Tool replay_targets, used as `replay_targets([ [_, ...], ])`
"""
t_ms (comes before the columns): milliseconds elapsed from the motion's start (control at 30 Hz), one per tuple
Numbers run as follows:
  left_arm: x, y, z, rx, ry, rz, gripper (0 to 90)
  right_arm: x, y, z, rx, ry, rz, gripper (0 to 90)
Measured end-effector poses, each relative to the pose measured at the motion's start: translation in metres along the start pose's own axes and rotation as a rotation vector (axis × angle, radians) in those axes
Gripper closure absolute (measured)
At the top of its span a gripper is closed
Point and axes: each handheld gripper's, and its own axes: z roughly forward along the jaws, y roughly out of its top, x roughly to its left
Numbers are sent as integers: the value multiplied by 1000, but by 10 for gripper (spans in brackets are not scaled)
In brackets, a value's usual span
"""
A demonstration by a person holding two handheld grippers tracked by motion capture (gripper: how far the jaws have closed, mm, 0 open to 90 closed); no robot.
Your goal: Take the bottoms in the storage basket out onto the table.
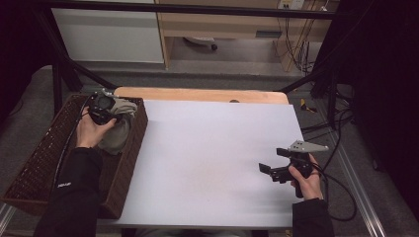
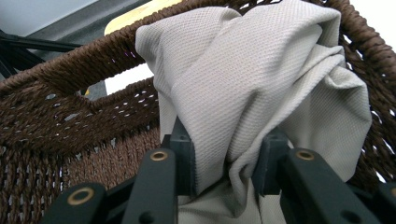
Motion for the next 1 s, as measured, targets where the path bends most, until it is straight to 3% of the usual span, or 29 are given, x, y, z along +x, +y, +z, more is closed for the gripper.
replay_targets([
  [400,0,-2,-18,-16,-30,-14,702,0,0,0,1,0,-1,4],
  [767,-4,-1,-32,-25,-47,20,707,0,0,1,2,0,-4,4],
  [1000,-3,-1,-41,-28,-72,18,712,1,0,1,7,0,-3,4],
])
